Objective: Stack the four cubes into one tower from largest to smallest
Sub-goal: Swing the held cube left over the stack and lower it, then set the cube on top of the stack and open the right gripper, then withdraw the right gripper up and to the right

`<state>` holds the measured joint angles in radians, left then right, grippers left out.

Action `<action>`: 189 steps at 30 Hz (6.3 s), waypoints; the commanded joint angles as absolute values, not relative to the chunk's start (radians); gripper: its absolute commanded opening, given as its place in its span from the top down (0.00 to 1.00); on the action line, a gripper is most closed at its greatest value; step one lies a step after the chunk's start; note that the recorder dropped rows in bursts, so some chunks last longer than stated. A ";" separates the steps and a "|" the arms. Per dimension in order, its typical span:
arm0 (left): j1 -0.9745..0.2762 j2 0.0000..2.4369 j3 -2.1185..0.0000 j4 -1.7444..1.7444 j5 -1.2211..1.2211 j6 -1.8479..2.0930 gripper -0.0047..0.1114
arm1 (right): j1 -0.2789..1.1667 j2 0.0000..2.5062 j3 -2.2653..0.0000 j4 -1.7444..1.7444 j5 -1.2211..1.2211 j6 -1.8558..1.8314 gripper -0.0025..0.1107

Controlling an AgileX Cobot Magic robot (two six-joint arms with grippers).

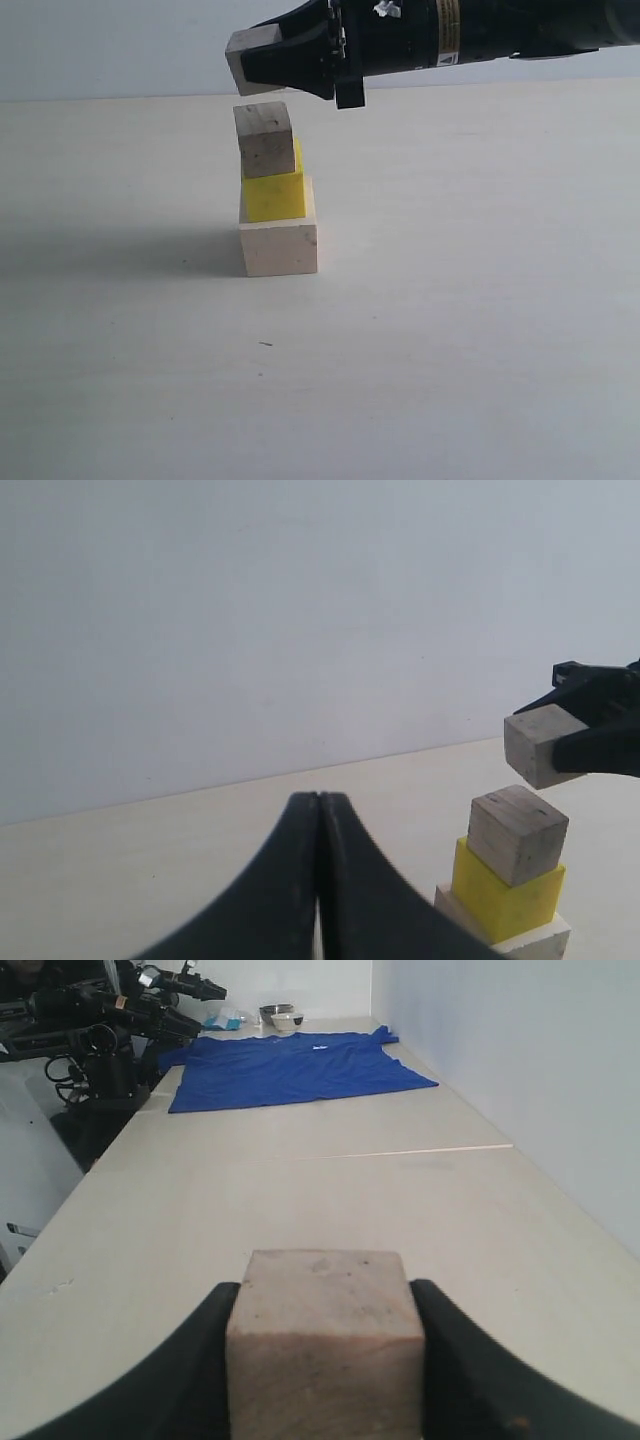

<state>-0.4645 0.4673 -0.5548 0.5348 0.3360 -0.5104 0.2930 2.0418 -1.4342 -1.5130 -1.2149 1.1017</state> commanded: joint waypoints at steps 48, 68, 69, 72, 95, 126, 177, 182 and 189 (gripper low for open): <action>-0.462 0.463 -0.534 0.540 0.308 -0.509 0.96 | 0.292 2.131 -1.558 -1.589 -1.221 1.132 0.98; -0.462 0.463 -0.534 0.540 0.308 -0.509 0.96 | 0.297 2.131 -1.558 -1.616 -1.221 1.134 0.98; -0.462 0.463 -0.534 0.540 0.308 -0.509 0.96 | 0.297 2.131 -1.558 -1.616 -1.221 1.134 0.98; -0.462 0.463 -0.534 0.540 0.308 -0.509 0.96 | 0.297 2.131 -1.558 -1.616 -1.221 1.150 0.98; -0.462 0.463 -0.534 0.543 0.308 -0.509 0.96 | 0.295 2.123 -1.563 -1.624 -1.221 1.185 0.39; -0.462 0.461 -0.534 0.537 0.312 -0.509 0.96 | 0.192 1.804 -1.571 -1.744 -0.885 2.128 0.98; -0.462 0.438 -0.534 0.492 0.308 -0.512 0.96 | -0.058 1.519 -0.773 0.392 0.384 -0.551 0.98; -0.462 0.449 -0.534 0.484 0.300 -0.512 0.96 | -0.058 1.506 -0.853 0.799 0.417 -0.854 0.98; -0.462 0.599 -0.534 0.472 0.182 -0.513 0.96 | -0.058 1.561 -0.891 1.438 0.684 -1.327 0.98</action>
